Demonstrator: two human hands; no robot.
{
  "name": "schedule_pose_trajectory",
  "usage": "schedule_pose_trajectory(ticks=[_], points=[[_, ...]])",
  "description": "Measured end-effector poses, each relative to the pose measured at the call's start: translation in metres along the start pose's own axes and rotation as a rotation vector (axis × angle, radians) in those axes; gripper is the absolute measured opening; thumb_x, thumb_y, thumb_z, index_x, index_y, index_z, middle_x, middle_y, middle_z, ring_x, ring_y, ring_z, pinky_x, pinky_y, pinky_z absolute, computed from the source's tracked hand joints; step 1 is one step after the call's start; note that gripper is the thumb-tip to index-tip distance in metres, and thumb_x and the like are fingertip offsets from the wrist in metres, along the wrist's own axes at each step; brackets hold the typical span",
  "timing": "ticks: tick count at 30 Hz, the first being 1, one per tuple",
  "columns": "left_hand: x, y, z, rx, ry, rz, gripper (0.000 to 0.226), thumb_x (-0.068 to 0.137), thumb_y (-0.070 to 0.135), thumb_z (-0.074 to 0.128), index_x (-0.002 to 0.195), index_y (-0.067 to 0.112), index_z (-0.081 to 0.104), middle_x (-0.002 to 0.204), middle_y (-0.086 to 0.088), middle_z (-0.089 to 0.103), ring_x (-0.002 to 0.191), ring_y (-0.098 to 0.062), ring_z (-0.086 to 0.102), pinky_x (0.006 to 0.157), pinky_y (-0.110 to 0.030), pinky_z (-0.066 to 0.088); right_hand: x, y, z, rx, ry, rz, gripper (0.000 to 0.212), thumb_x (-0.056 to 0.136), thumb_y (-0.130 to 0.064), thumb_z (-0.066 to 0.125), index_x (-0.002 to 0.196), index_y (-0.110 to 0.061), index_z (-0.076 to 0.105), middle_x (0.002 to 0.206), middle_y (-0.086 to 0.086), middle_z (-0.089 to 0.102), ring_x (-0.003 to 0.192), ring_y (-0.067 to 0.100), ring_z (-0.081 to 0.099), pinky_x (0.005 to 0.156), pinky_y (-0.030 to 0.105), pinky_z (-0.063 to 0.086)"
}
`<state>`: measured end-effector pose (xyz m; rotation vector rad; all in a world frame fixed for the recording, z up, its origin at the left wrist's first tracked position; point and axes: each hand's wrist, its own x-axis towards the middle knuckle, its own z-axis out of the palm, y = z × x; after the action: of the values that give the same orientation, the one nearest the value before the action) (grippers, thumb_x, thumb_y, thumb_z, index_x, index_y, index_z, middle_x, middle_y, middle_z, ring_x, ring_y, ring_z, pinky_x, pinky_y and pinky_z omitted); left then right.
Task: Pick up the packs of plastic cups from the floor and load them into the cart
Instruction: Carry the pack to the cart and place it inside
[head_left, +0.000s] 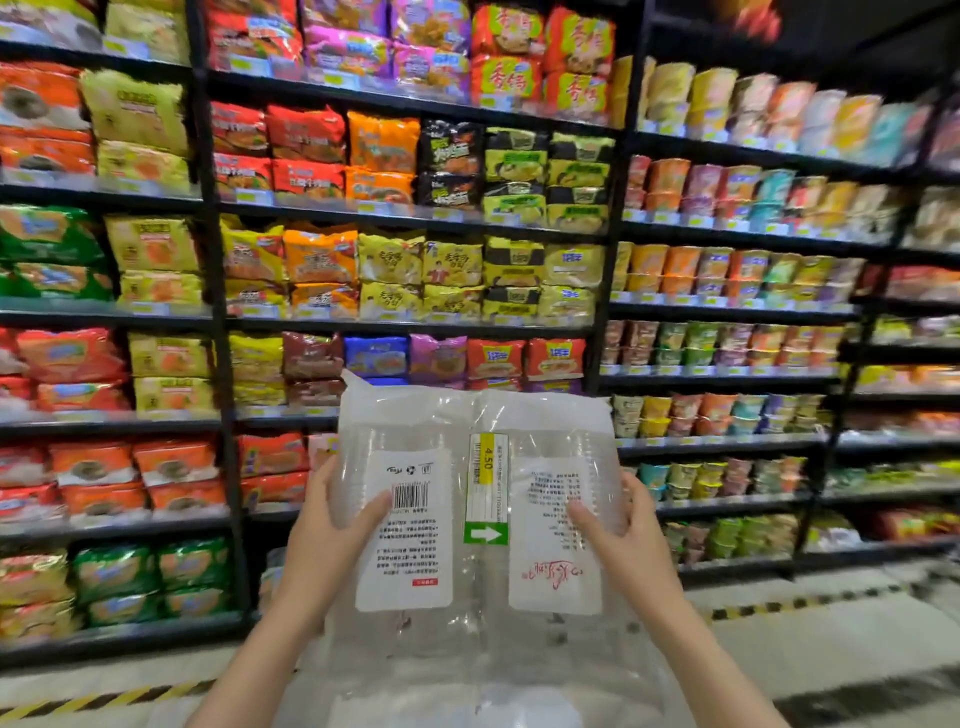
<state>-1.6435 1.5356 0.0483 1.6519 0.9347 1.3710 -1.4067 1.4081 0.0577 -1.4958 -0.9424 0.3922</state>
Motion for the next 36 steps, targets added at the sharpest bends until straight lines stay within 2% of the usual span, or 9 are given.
schedule_pose_trajectory(ticks=[4, 10, 12, 15, 18, 22, 25, 29, 36], points=[[-0.008, 0.015, 0.118, -0.065, -0.186, 0.025, 0.094, 0.046, 0.062, 0.063, 0.13, 0.025, 0.043, 0.12, 0.005, 0.054, 0.11, -0.016, 0.054, 0.094, -0.036, 0.043, -0.005, 0.028, -0.106, -0.028, 0.203, 0.056, 0.068, 0.081, -0.025, 0.07, 0.136, -0.027, 0.031, 0.107, -0.01, 0.056, 0.089, 0.004, 0.059, 0.08, 0.032, 0.053], [-0.042, 0.048, 0.325, -0.209, -0.419, 0.024, 0.089, 0.047, 0.064, 0.065, 0.126, 0.032, 0.044, 0.124, 0.002, 0.057, 0.111, -0.019, 0.057, 0.098, -0.044, 0.045, -0.002, 0.059, -0.292, -0.076, 0.435, 0.073, 0.059, 0.083, -0.02, 0.068, 0.131, -0.028, 0.035, 0.098, -0.016, 0.058, 0.08, -0.004, 0.058, 0.051, 0.01, 0.048], [-0.054, 0.066, 0.391, -0.245, -0.456, 0.025, 0.082, 0.051, 0.062, 0.071, 0.124, 0.038, 0.043, 0.123, 0.005, 0.057, 0.11, -0.019, 0.058, 0.097, -0.046, 0.046, 0.008, 0.064, -0.352, -0.109, 0.507, 0.06, 0.055, 0.083, -0.02, 0.068, 0.125, -0.032, 0.034, 0.094, -0.019, 0.055, 0.077, -0.008, 0.054, 0.052, 0.01, 0.045], [-0.064, 0.092, 0.479, -0.278, -0.532, 0.074, 0.085, 0.058, 0.058, 0.076, 0.131, 0.032, 0.041, 0.126, 0.007, 0.053, 0.115, -0.018, 0.054, 0.101, -0.045, 0.043, 0.026, 0.075, -0.433, -0.164, 0.578, 0.049, 0.063, 0.083, -0.023, 0.068, 0.136, -0.024, 0.035, 0.091, -0.024, 0.049, 0.078, -0.009, 0.051, 0.059, 0.012, 0.043], [-0.065, 0.101, 0.553, -0.277, -0.612, 0.097, 0.081, 0.066, 0.056, 0.068, 0.136, 0.028, 0.039, 0.133, 0.004, 0.053, 0.12, -0.017, 0.053, 0.101, -0.048, 0.043, 0.048, 0.088, -0.496, -0.182, 0.622, 0.064, 0.07, 0.082, -0.025, 0.069, 0.141, -0.021, 0.031, 0.106, -0.01, 0.056, 0.084, 0.003, 0.057, 0.068, 0.02, 0.047], [-0.053, 0.097, 0.639, -0.282, -0.669, 0.055, 0.09, 0.057, 0.077, 0.062, 0.135, 0.043, 0.034, 0.136, 0.005, 0.05, 0.124, -0.018, 0.05, 0.101, -0.051, 0.043, 0.086, 0.117, -0.557, -0.21, 0.65, 0.089, 0.071, 0.081, -0.028, 0.069, 0.141, -0.024, 0.031, 0.122, 0.003, 0.056, 0.094, 0.014, 0.06, 0.078, 0.031, 0.052], [-0.043, 0.097, 0.7, -0.288, -0.663, 0.096, 0.073, 0.062, 0.068, 0.062, 0.129, 0.047, 0.041, 0.131, 0.006, 0.054, 0.118, -0.015, 0.055, 0.098, -0.048, 0.046, 0.128, 0.147, -0.598, -0.209, 0.671, 0.109, 0.072, 0.08, -0.029, 0.07, 0.141, -0.026, 0.032, 0.126, 0.004, 0.056, 0.105, 0.021, 0.06, 0.09, 0.042, 0.051], [-0.014, 0.091, 0.798, -0.303, -0.668, 0.117, 0.083, 0.063, 0.066, 0.059, 0.138, 0.04, 0.036, 0.139, 0.006, 0.048, 0.123, -0.013, 0.049, 0.103, -0.047, 0.042, 0.196, 0.187, -0.652, -0.228, 0.703, 0.11, 0.067, 0.081, -0.028, 0.069, 0.138, -0.025, 0.035, 0.116, -0.001, 0.055, 0.103, 0.022, 0.06, 0.09, 0.041, 0.05], [0.054, 0.107, 0.993, -0.393, -0.741, 0.123, 0.075, 0.061, 0.06, 0.063, 0.131, 0.043, 0.042, 0.128, 0.008, 0.056, 0.117, -0.015, 0.055, 0.1, -0.046, 0.044, 0.332, 0.239, -0.767, -0.259, 0.805, 0.133, 0.069, 0.08, -0.03, 0.071, 0.138, -0.024, 0.034, 0.127, 0.008, 0.057, 0.11, 0.025, 0.059, 0.094, 0.046, 0.049]])
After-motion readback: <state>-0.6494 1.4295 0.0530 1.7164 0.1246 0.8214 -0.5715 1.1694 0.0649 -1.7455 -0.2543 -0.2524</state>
